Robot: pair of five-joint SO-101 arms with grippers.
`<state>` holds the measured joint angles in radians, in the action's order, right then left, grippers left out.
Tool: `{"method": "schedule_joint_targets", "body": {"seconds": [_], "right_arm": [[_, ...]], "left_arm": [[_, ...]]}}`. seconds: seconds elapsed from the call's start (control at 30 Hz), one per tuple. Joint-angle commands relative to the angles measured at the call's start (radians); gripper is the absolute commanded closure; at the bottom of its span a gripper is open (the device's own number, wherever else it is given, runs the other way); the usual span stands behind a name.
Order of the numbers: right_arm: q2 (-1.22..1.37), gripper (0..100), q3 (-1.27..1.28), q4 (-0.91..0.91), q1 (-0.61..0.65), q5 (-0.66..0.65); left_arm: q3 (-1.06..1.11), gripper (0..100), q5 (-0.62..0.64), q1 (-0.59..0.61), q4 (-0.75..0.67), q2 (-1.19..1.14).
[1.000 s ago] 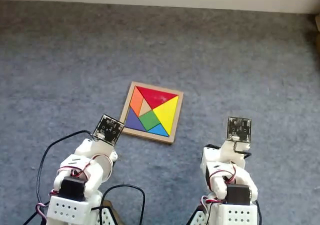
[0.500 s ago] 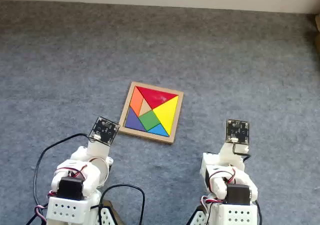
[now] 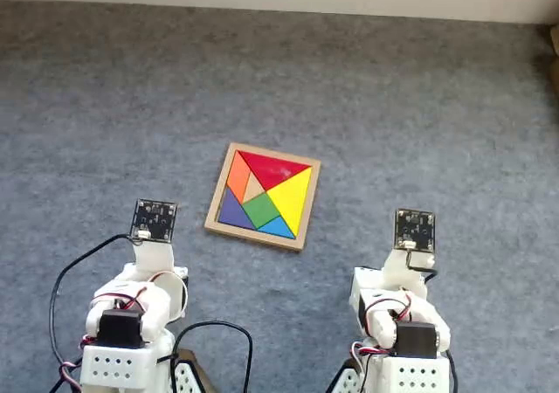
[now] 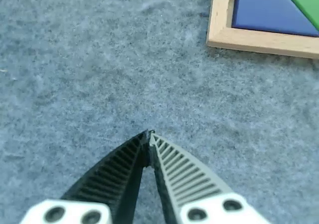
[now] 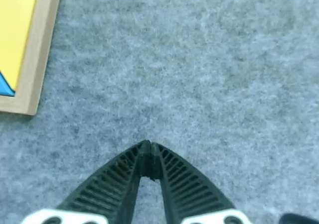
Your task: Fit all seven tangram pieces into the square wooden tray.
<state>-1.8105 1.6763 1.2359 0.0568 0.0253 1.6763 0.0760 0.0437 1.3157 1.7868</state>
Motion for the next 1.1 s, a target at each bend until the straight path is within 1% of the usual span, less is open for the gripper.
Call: {"method": "schedule_joint_targets", "body": {"seconds": [0.0, 1.07], "right_arm": [[-0.002, 99.3, 0.137, 0.005, -0.01, 0.003], [-0.002, 99.3, 0.137, 0.005, -0.01, 0.003]], "left_arm": [[0.019, 99, -0.086, 0.018, 0.009, 0.03], [0.019, 99, -0.092, 0.016, 0.011, 0.033]]}}
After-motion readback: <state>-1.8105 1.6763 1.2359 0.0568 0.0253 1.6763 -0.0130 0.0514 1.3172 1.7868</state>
